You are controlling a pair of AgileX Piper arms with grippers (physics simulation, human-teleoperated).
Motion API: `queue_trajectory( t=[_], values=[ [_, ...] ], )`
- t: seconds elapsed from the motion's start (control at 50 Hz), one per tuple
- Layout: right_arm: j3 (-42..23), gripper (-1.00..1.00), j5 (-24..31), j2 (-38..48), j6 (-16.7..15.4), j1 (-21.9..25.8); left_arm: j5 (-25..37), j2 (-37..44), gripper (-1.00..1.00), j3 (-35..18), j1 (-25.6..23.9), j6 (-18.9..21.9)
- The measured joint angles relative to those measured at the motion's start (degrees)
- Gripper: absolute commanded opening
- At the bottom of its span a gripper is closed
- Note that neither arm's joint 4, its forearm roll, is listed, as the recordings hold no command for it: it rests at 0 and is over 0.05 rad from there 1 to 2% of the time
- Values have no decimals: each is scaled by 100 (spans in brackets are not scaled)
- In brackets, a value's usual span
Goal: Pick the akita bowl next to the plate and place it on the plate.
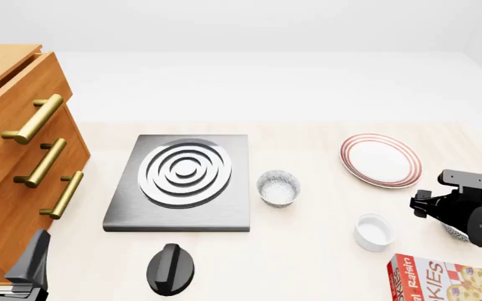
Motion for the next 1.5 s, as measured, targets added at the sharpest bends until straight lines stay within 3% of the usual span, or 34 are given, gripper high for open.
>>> queue_trajectory(
  t=[1.06,1.08,1.5],
  values=[
    [283,100,-650,677,52,-42,0,0,100,0,0,0],
    [288,-100,-661,684,52,-42,0,0,100,0,0,0],
    [337,-100,-363,205,-155,155,0,0,100,0,0,0]
  ],
)
